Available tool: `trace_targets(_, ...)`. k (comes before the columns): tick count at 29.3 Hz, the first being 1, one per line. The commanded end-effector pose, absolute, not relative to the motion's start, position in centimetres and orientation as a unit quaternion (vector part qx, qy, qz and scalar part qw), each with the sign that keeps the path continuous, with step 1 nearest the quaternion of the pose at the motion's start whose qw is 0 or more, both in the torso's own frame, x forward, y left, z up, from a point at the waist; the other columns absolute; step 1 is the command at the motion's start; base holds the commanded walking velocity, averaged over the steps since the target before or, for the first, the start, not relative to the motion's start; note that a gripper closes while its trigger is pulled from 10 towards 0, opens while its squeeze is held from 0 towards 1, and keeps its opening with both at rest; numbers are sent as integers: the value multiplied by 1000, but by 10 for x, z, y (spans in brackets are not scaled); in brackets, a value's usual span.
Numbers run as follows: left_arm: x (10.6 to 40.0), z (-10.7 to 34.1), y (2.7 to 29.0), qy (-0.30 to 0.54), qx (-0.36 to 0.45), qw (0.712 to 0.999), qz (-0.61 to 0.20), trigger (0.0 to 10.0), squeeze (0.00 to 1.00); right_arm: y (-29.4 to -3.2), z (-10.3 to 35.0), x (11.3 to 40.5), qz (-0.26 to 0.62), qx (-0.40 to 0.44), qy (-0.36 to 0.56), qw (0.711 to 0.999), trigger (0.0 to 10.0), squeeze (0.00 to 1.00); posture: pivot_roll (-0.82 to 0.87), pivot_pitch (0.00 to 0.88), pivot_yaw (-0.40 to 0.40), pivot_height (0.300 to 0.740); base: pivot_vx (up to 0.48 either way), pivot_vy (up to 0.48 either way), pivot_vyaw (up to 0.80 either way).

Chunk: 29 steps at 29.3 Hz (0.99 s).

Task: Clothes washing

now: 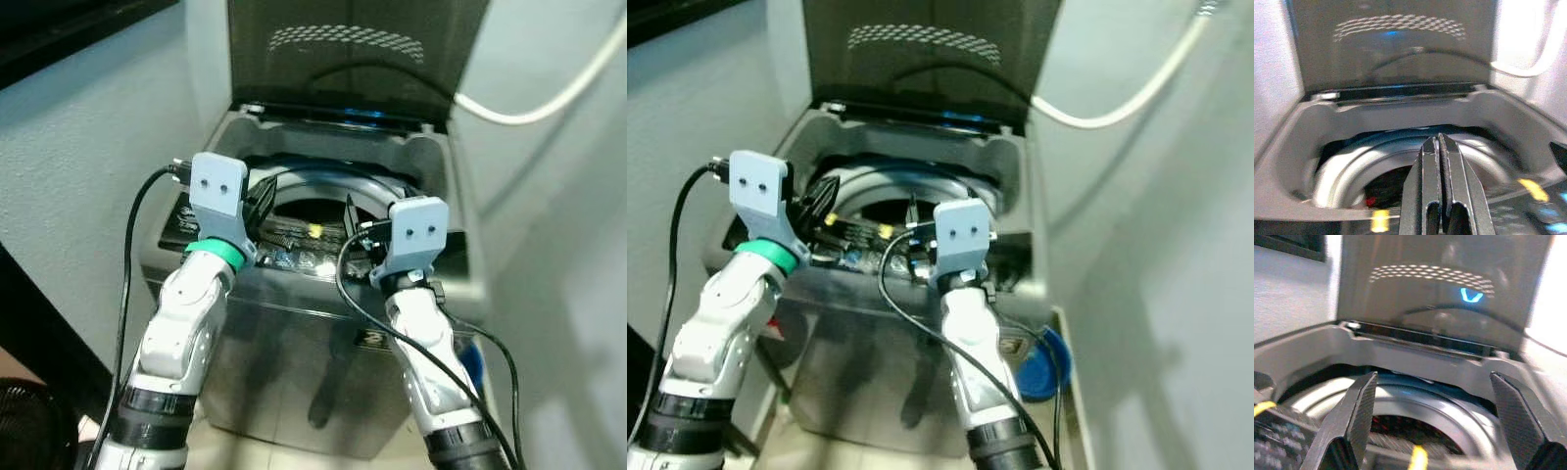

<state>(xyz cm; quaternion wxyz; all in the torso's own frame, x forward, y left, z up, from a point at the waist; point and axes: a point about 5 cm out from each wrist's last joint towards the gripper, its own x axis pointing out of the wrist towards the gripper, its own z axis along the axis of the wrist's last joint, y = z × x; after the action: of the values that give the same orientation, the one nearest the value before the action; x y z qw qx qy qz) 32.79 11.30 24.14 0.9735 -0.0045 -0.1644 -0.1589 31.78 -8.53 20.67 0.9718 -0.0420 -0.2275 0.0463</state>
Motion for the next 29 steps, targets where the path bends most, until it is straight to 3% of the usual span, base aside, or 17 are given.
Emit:
trace_targets(1, 328, 233, 112, -151, -5, 976, -157, 10000, 0, -86, 202, 317, 46, -46, -216, 974, 10000, 0, 59, 0, 23, 740, -341, 0, 0)
trace_targets(17, 329, 234, 110, -154, -8, 976, -156, 10000, 0, -83, 200, 317, 68, -75, -217, 971, 10000, 0, 56, 0, 19, 740, -247, 0, 0)
trace_targets(29, 330, 222, 104, -127, 3, 980, -155, 10000, 0, -76, 186, 313, 132, -88, -197, 968, 10000, 0, 55, 0, 19, 740, 0, 0, 799)
